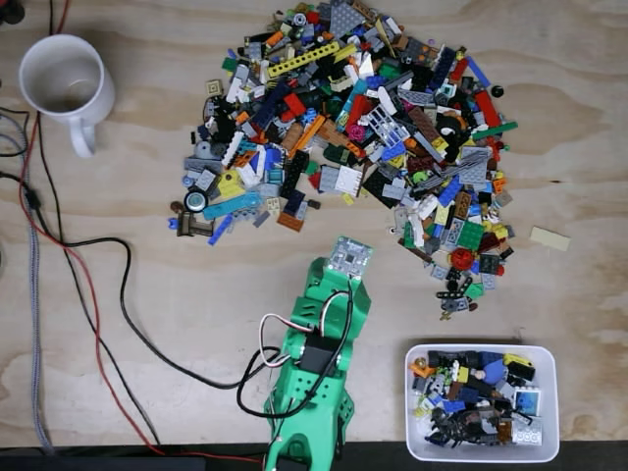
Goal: Find the closest Lego and put it in the bin.
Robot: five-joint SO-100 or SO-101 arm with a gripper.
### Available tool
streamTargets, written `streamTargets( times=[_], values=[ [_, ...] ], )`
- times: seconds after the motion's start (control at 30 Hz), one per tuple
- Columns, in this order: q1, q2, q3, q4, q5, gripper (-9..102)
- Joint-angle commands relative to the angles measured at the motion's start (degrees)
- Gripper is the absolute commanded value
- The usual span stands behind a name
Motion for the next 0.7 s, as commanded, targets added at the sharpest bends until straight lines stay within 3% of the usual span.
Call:
streamTargets(
  times=[0.0,0.5,0.67],
  values=[
    [3.34,-3.43,-0.7,-2.55,5.45,18],
    [3.69,-3.6,-0.7,-2.72,5.45,18],
    [7.91,-20.57,-8.79,-4.48,11.51,18]
  ],
)
